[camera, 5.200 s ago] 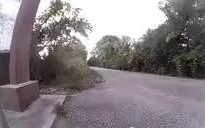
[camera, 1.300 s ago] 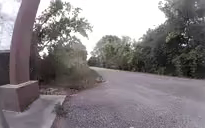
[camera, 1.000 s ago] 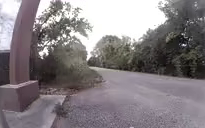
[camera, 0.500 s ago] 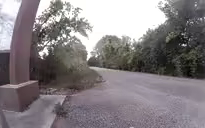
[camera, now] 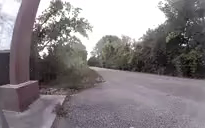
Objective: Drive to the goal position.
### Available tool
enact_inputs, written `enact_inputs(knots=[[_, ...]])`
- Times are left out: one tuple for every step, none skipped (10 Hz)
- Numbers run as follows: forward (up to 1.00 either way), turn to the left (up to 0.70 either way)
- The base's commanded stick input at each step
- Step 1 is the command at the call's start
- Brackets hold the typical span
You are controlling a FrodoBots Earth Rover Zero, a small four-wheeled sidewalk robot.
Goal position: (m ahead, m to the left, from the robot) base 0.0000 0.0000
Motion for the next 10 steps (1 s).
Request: enact_inputs(knots=[[0.05,0.0],[0.05,0.0],[0.05,0.0],[0.05,0.0],[0.05,0.0],[0.05,0.0],[0.05,0.0],[0.05,0.0],[0.05,0.0],[0.05,0.0]])
